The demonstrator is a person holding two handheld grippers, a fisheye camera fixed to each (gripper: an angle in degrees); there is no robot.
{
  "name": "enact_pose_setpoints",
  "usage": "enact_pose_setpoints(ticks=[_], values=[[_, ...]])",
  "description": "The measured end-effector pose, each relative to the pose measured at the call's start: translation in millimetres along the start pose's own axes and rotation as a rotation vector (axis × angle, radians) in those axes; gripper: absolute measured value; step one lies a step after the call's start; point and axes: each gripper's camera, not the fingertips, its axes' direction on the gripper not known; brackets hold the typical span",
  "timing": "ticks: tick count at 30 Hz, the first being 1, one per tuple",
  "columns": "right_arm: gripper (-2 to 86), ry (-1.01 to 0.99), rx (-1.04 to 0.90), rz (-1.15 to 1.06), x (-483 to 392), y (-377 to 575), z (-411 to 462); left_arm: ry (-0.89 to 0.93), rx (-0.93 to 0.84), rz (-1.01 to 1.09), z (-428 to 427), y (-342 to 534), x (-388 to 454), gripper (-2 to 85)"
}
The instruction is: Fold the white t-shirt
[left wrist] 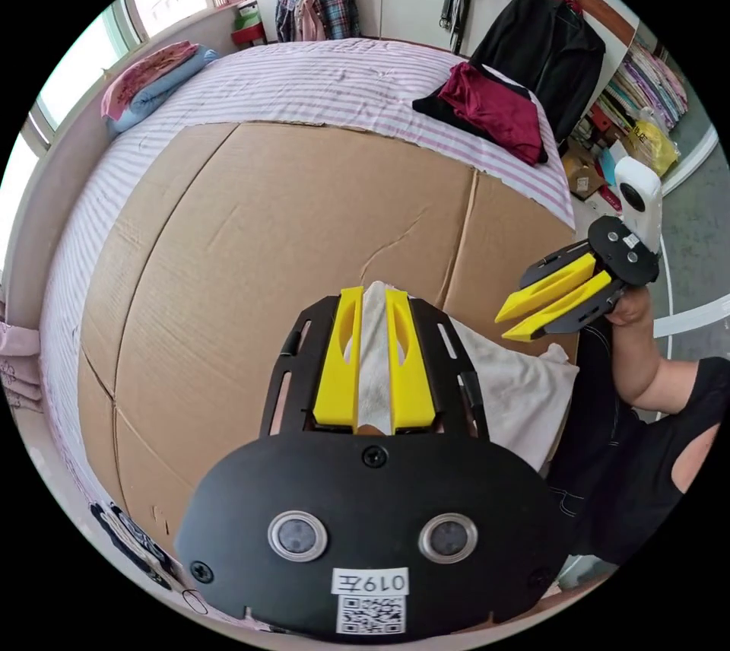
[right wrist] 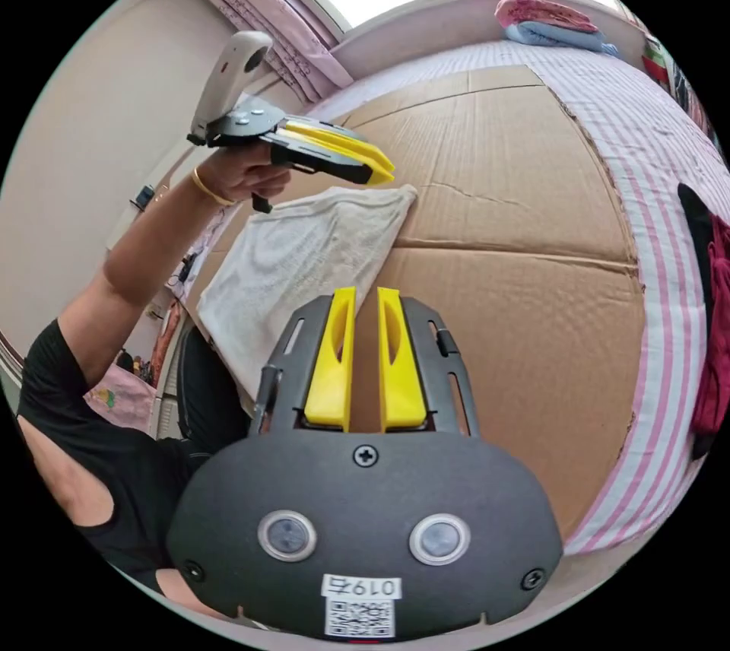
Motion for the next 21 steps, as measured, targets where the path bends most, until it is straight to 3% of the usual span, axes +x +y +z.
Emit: enact_pose_setpoints(ticks=[5, 12, 21], values=[[6.1, -0.119, 0.007, 0.033, 17, -20, 8, 0.054, -0.019, -0.021, 24, -3, -29, 2.9], [6.0, -0.123, -0.008, 0.015, 13, -46, 19, 0.089, -0.019, -0.016, 44, 2, -51, 1.2], [-0.7, -0.081, 0.015, 0.006, 21, -68, 13, 0.112, 0.091, -0.077, 43, 12, -75, 1.1]])
